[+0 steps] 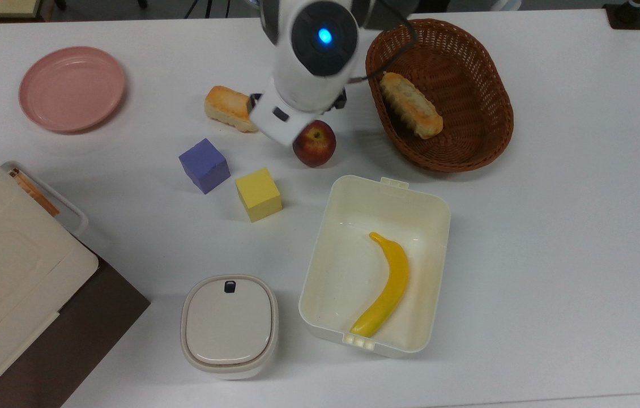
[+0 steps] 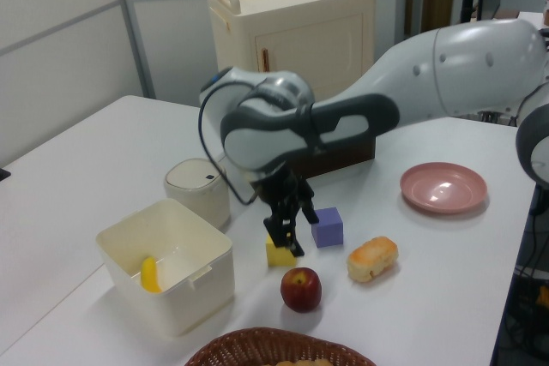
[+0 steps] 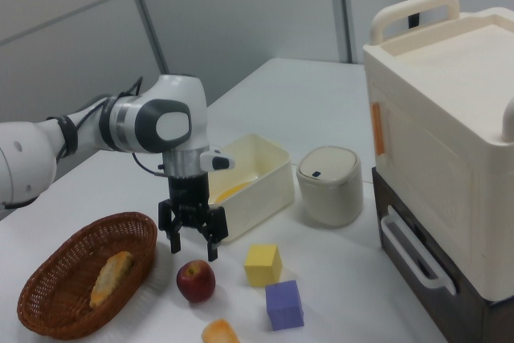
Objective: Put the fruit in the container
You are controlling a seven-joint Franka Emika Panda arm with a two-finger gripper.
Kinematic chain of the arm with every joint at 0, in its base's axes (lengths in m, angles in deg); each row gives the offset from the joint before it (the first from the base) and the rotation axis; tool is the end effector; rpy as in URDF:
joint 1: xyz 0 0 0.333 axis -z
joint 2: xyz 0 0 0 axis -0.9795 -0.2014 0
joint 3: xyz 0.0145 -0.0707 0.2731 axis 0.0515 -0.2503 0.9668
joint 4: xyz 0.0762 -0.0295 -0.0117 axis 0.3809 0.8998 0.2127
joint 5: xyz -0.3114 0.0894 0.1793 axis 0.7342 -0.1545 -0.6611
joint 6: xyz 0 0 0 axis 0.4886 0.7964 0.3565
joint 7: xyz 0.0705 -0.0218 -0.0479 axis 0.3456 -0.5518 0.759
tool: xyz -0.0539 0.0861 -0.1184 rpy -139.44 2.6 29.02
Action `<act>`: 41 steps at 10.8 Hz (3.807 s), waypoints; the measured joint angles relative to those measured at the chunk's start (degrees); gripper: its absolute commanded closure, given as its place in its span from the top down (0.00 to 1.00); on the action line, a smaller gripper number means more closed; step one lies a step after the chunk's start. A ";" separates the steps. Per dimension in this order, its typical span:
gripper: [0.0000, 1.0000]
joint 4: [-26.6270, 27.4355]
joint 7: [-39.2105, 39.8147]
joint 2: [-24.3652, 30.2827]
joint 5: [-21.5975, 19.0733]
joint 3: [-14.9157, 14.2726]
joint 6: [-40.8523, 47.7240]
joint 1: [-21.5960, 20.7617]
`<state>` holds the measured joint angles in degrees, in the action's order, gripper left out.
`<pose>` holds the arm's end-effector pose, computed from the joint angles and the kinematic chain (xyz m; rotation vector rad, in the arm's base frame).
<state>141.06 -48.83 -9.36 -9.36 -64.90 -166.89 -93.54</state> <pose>0.5744 0.0671 0.3394 2.9531 0.2829 -0.5985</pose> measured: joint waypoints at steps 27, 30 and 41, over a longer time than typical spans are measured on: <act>1.00 -10.61 -22.46 1.73 -4.83 -0.25 -26.80 -1.53; 1.00 -9.95 -27.39 -1.39 -4.74 -0.11 -33.52 -4.17; 1.00 -9.52 0.53 3.23 2.41 -1.31 -4.59 5.09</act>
<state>131.53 -48.30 -6.13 -6.95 -66.21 -171.48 -88.45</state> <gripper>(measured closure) 0.000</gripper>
